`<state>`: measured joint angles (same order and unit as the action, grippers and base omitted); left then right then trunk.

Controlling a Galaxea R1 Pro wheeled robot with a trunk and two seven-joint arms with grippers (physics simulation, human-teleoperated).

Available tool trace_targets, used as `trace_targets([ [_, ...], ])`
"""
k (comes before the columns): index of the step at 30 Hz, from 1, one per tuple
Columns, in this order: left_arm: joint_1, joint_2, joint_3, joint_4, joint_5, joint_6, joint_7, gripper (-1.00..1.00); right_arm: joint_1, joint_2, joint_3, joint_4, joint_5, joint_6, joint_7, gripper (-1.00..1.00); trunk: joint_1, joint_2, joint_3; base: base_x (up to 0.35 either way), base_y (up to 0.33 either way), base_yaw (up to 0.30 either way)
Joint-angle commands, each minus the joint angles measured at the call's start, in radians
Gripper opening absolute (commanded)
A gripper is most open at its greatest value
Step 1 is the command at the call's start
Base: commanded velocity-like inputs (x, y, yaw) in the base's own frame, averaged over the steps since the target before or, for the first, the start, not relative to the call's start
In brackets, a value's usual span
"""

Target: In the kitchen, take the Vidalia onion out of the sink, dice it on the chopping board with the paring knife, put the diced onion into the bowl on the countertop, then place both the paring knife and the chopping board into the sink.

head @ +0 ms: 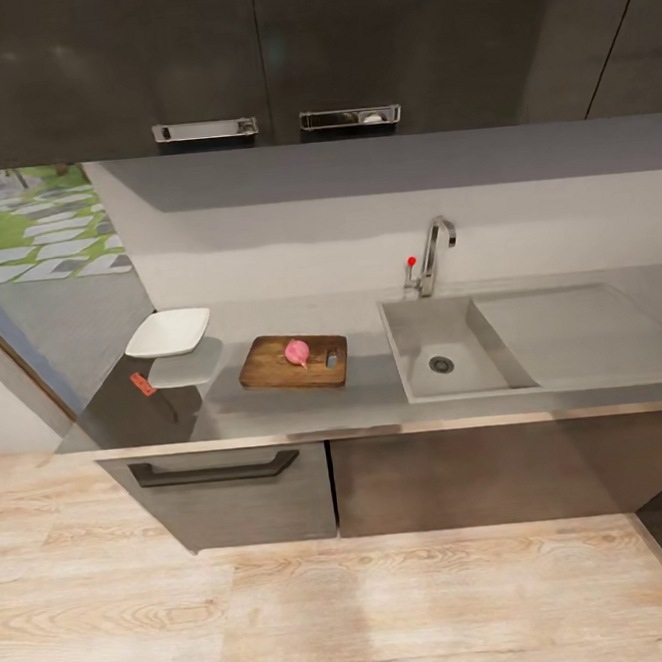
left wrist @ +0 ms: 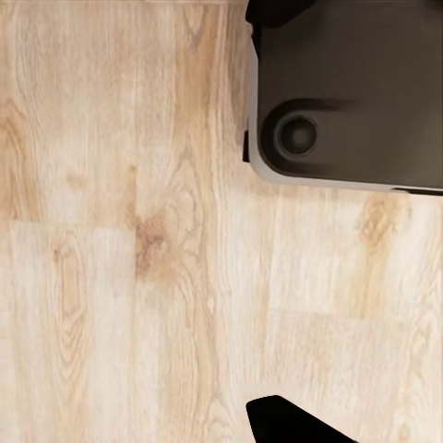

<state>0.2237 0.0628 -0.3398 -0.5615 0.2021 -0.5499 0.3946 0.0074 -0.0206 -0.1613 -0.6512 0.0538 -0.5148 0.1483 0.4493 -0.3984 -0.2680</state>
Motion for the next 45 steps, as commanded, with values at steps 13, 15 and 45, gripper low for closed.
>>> trace_targets([
  [13,-0.003,0.008,-0.01,-0.005,0.008,-0.003,0.006,1.0,0.0,0.02,-0.009,0.085,0.007,-0.028,0.007,1.0,0.001,-0.002,0.019,0.0,0.0,0.0],
  [15,-0.003,0.008,-0.01,-0.003,0.008,-0.003,0.006,1.0,0.0,0.02,-0.008,0.093,0.007,-0.045,0.007,1.0,0.001,-0.002,0.023,0.0,0.0,0.0],
  [45,-0.003,0.008,-0.01,-0.001,0.01,-0.002,0.006,1.0,0.0,0.022,-0.007,0.104,0.008,-0.075,0.006,1.0,0.001,-0.002,0.07,0.0,0.246,0.044],
])
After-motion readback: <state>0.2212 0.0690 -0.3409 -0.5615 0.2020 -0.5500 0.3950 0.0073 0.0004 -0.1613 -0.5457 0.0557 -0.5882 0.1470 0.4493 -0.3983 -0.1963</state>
